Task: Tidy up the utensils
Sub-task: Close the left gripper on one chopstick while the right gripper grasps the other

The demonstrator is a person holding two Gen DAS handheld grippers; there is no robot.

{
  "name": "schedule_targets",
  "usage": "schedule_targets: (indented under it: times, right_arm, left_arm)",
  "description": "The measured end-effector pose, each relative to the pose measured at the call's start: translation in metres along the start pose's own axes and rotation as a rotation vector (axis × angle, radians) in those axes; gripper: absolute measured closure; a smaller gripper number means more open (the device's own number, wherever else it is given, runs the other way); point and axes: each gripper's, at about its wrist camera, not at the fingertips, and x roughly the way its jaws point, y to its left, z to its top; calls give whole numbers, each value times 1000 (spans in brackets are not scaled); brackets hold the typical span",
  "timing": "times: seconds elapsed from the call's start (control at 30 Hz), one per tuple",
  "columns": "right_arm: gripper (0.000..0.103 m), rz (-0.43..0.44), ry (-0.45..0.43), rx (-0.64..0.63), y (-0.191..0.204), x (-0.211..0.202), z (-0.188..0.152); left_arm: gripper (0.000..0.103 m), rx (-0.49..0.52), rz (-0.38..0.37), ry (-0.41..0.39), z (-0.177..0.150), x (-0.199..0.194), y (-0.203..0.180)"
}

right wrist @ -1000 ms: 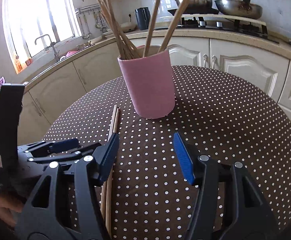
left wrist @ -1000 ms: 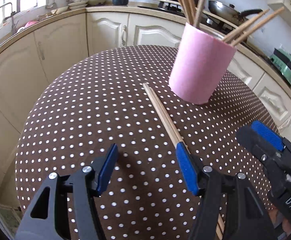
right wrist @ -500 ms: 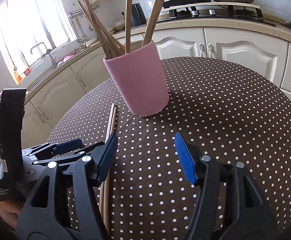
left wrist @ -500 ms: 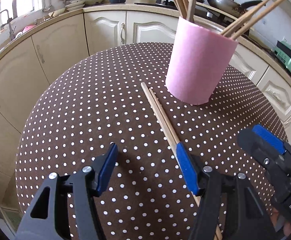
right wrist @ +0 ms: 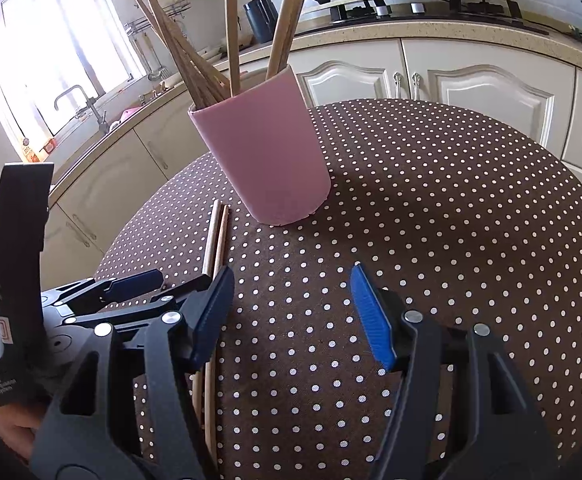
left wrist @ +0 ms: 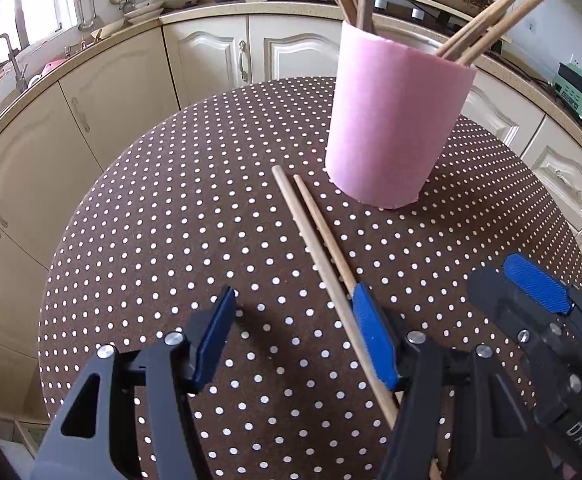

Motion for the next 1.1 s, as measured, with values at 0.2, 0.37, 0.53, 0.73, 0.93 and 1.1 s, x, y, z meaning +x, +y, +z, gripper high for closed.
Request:
schedule_targets:
  times: [0.2, 0.37, 0.53, 0.73, 0.93, 1.1]
  right_arm:
    - [41, 4, 35, -25, 4, 8, 7]
    - [41, 9, 71, -43, 6, 17, 11]
    - [41, 6, 133, -92, 19, 28, 19]
    - [42, -17, 185, -147, 42, 41, 19]
    - [58, -53, 273, -243, 74, 60, 21]
    - [76, -119, 380, -348, 105, 80, 22]
  left_arm:
    - [42, 66, 26, 24, -1, 3, -1]
    - [43, 74, -11, 34, -2, 2, 7]
    - [79, 86, -20, 41, 5, 3, 25]
    - [91, 74, -67, 40, 4, 4, 47]
    - [91, 91, -100, 70, 12, 11, 53]
    - [92, 96, -92, 121, 27, 22, 49]
